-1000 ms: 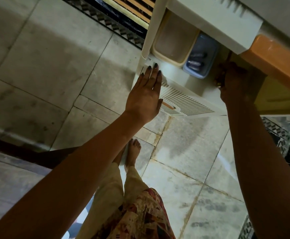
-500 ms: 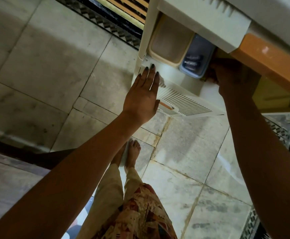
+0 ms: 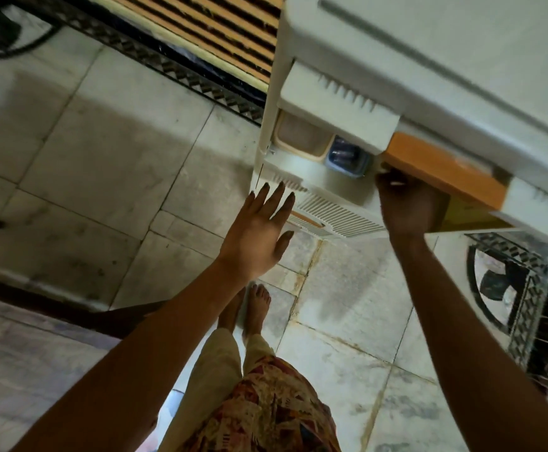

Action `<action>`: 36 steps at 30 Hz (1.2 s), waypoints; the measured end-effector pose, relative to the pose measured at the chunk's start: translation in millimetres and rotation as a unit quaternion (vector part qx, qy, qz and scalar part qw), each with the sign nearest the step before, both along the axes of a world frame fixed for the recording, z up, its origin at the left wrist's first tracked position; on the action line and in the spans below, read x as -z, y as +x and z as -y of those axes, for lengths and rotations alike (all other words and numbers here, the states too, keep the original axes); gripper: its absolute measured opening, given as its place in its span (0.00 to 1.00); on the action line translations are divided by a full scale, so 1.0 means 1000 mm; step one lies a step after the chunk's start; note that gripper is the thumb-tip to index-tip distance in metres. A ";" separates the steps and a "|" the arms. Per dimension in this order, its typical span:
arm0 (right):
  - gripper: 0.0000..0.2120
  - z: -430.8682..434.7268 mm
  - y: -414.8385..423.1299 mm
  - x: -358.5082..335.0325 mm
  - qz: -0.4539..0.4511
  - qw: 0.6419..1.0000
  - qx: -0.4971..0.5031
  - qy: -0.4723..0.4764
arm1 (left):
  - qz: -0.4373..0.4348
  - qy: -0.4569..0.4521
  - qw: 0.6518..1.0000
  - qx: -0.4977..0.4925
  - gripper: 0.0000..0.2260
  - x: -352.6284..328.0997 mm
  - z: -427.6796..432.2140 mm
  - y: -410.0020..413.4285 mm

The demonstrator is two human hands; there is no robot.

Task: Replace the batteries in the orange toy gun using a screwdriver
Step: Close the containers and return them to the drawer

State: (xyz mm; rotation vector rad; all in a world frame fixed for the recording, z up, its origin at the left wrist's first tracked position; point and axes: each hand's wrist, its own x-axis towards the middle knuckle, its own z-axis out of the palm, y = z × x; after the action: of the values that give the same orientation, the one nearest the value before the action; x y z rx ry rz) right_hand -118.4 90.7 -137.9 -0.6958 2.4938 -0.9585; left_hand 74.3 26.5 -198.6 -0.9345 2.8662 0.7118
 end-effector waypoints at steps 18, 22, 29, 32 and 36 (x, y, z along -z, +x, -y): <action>0.18 -0.048 0.029 -0.109 -0.323 0.938 -0.126 -0.008 | -0.182 -0.167 0.962 0.118 0.19 -0.188 0.065 -0.037; 0.12 -0.043 0.022 -0.131 -0.274 0.948 -0.162 0.012 | -0.116 -0.130 0.978 0.118 0.21 -0.193 0.070 -0.040; 0.11 -0.061 0.044 -0.160 -0.208 0.943 -0.217 0.146 | -0.052 -0.093 0.985 0.133 0.27 -0.213 0.069 -0.041; 0.09 -0.081 0.072 -0.168 -0.189 0.928 -0.268 0.178 | -0.012 -0.090 0.986 0.139 0.28 -0.217 0.069 -0.041; 0.13 -0.107 0.100 -0.163 -0.126 0.920 -0.311 0.204 | 0.021 -0.095 0.985 0.140 0.28 -0.217 0.067 -0.043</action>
State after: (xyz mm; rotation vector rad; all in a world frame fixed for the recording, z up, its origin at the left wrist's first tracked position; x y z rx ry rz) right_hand -18.1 197.5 24.9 -1.4061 2.3018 -0.1184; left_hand 31.7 -40.5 18.9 -0.5322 2.9806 0.3940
